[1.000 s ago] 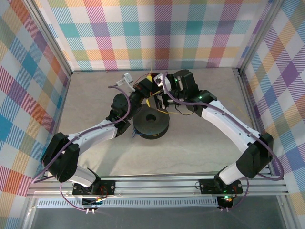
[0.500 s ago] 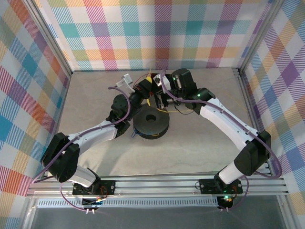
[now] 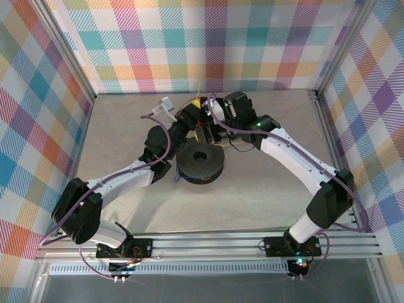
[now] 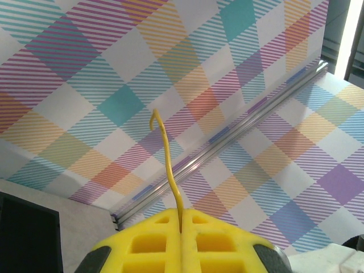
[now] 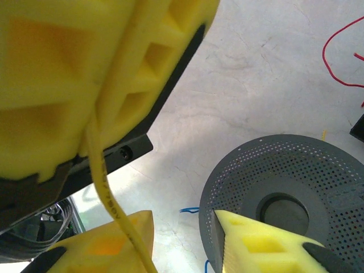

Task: Wrap the cables

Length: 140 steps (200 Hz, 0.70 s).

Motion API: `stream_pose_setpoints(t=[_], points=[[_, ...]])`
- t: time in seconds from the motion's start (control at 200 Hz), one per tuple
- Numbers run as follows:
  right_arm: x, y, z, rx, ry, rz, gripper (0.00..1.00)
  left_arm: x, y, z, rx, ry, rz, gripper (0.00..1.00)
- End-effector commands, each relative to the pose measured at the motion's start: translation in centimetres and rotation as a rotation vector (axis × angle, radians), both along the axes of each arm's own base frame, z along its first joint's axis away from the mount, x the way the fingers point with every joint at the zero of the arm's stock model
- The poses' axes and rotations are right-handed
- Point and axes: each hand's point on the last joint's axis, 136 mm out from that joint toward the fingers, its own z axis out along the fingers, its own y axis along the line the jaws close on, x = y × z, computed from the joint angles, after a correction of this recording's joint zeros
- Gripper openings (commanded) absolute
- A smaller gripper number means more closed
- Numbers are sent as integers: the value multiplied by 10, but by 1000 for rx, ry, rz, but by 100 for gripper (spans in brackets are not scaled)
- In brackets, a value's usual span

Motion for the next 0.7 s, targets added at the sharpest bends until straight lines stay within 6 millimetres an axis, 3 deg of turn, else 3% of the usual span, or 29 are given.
stream_pose_setpoints(t=[0.0, 0.09, 0.19, 0.3, 0.395, 0.435, 0.555, 0.695], points=[[1, 1, 19, 55, -28, 10, 43, -15, 6, 29, -66, -79, -10, 0], [1, 1, 23, 66, -41, 5, 43, -13, 5, 26, -64, -75, -13, 0], [1, 1, 28, 78, -51, 3, 35, -11, 2, 23, -61, -66, -17, 0], [-2, 2, 29, 92, -67, 11, 0, -9, -1, 19, -46, -50, -14, 0], [-1, 0, 22, 76, -61, 6, 0, -7, -2, 17, -33, -35, -9, 1], [1, -1, 19, 64, -57, -5, 0, -7, -3, 15, -25, -31, -13, 11], [3, -14, -2, -25, -37, -52, 0, -8, -1, 9, 20, 0, -9, 61], [8, -45, -22, -78, -6, -125, 0, -16, 15, -1, 142, 95, 14, 99]])
